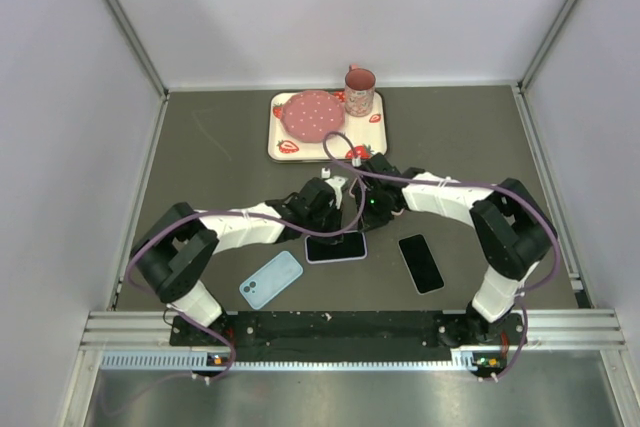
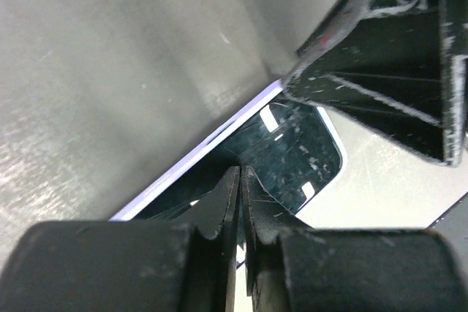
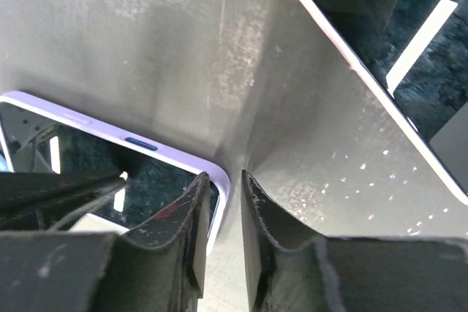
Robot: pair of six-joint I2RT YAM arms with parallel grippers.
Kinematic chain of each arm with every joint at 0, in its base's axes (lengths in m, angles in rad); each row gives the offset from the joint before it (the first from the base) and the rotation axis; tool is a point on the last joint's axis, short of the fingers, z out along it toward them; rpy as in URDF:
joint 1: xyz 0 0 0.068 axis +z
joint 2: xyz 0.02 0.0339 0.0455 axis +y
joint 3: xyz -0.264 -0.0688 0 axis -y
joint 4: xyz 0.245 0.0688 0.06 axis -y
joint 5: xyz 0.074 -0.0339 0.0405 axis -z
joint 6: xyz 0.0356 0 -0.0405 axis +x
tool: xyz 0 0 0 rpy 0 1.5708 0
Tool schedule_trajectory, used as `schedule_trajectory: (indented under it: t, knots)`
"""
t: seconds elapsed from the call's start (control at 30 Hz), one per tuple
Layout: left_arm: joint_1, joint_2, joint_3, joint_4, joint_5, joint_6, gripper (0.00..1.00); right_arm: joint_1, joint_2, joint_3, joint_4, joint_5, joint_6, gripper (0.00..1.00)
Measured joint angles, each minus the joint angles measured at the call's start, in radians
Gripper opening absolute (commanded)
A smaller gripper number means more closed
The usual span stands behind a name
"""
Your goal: Put the phone into the phone case
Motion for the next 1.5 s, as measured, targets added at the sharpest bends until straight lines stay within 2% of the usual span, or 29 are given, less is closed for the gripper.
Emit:
schedule_trajectory:
  t: [0.1, 0.13, 0.17, 0.23, 0.27, 0.3, 0.37, 0.5, 0.7, 0.83, 0.87, 0.9, 1.17, 1.23, 1.4, 1.5]
  knots:
    - [0.001, -0.026, -0.007, -0.026, -0.03, 0.0, 0.3, -0.003, -0.022, -0.018, -0.014, 0.005, -0.011, 0.38]
    - [0.002, -0.041, -0.015, -0.033, -0.04, -0.002, 0.41, -0.006, -0.033, -0.026, -0.027, 0.005, -0.015, 0.41]
    - [0.003, -0.058, -0.023, -0.042, -0.049, -0.003, 0.44, -0.009, -0.046, -0.033, -0.037, 0.0, -0.016, 0.52]
    - [0.006, -0.095, -0.035, -0.06, -0.067, -0.009, 0.5, -0.018, -0.078, -0.043, -0.049, -0.02, -0.014, 0.61]
    - [0.007, -0.118, -0.042, -0.065, -0.076, -0.014, 0.57, -0.023, -0.097, -0.046, -0.05, -0.033, -0.014, 0.71]
    - [0.008, -0.143, -0.048, -0.068, -0.085, -0.019, 0.59, -0.027, -0.113, -0.049, -0.047, -0.045, -0.013, 0.75]
    - [0.014, -0.196, -0.062, -0.069, -0.103, -0.027, 0.69, -0.037, -0.152, -0.056, -0.04, -0.069, -0.012, 0.82]
    - [0.04, -0.292, -0.103, -0.076, -0.131, -0.046, 0.76, -0.058, -0.201, -0.078, -0.023, -0.126, -0.013, 0.84]
    - [0.155, -0.369, -0.215, -0.073, -0.08, -0.08, 0.75, -0.091, -0.2, -0.167, -0.003, -0.186, 0.003, 0.8]
    - [0.236, -0.378, -0.298, -0.05, 0.015, -0.103, 0.69, -0.093, -0.192, -0.204, 0.003, -0.219, 0.015, 0.71]
    - [0.249, -0.378, -0.313, -0.043, 0.038, -0.108, 0.67, -0.093, -0.187, -0.213, 0.011, -0.229, 0.022, 0.64]
    - [0.258, -0.375, -0.324, -0.032, 0.061, -0.114, 0.65, -0.093, -0.181, -0.22, 0.018, -0.241, 0.026, 0.62]
    - [0.27, -0.257, -0.329, 0.121, 0.217, -0.155, 0.51, -0.095, -0.13, -0.24, 0.103, -0.349, 0.077, 0.45]
    - [0.272, -0.234, -0.325, 0.147, 0.236, -0.16, 0.48, -0.095, -0.121, -0.246, 0.125, -0.366, 0.086, 0.38]
    - [0.284, -0.201, -0.322, 0.178, 0.246, -0.164, 0.31, -0.102, -0.098, -0.253, 0.136, -0.394, 0.104, 0.28]
    - [0.293, -0.191, -0.32, 0.179, 0.238, -0.161, 0.27, -0.113, -0.087, -0.253, 0.134, -0.402, 0.112, 0.23]
